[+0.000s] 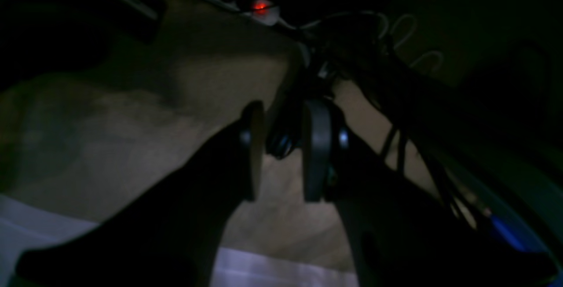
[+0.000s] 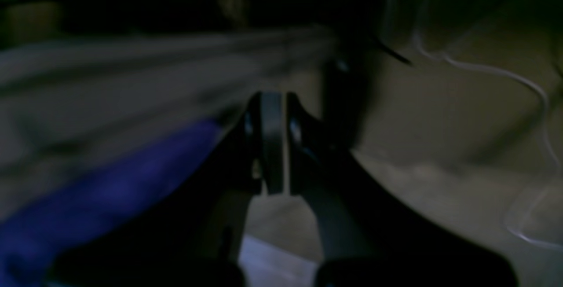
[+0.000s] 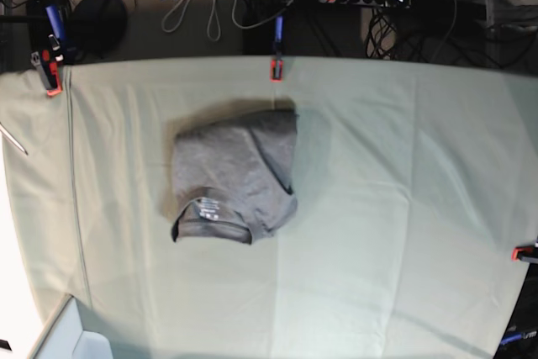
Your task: Layout the t-shirt on the table in an organized manner, then fold the t-shirt properly
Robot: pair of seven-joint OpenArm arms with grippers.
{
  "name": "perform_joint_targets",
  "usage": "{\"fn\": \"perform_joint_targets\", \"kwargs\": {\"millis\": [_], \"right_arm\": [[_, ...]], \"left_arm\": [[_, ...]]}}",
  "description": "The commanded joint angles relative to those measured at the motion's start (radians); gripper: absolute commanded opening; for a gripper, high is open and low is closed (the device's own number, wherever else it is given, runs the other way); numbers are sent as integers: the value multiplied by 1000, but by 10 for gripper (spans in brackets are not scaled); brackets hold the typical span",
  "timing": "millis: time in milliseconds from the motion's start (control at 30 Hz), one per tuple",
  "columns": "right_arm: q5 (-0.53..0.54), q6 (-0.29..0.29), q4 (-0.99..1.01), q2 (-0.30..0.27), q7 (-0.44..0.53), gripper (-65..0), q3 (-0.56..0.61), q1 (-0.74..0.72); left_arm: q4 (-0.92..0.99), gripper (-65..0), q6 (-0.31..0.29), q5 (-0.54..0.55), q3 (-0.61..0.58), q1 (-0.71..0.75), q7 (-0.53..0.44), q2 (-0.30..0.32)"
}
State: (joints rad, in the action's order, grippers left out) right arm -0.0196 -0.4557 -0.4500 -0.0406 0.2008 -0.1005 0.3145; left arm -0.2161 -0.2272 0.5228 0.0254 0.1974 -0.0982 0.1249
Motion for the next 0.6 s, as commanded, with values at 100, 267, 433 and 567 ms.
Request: {"fn": "perform_joint_targets", "kwargs": {"millis": [100,267,433,567], "right_arm": [[5,317,184,-3,127,-650,97,-51],[7,730,274,41,233,-650,150,-87],[8,935,274,83,239,-650,150,-88],[8,940,276,100,237,-650,152,-90]], "left_arm": [[97,-504,-2,-80,-2,-71,-73,0],[103,-575,9,-194,0,-77,-70,-9],[99,-642,125,-238,0,-77,-22,-35],[99,-649,127,-238,0,-77,-18,-41]]}}
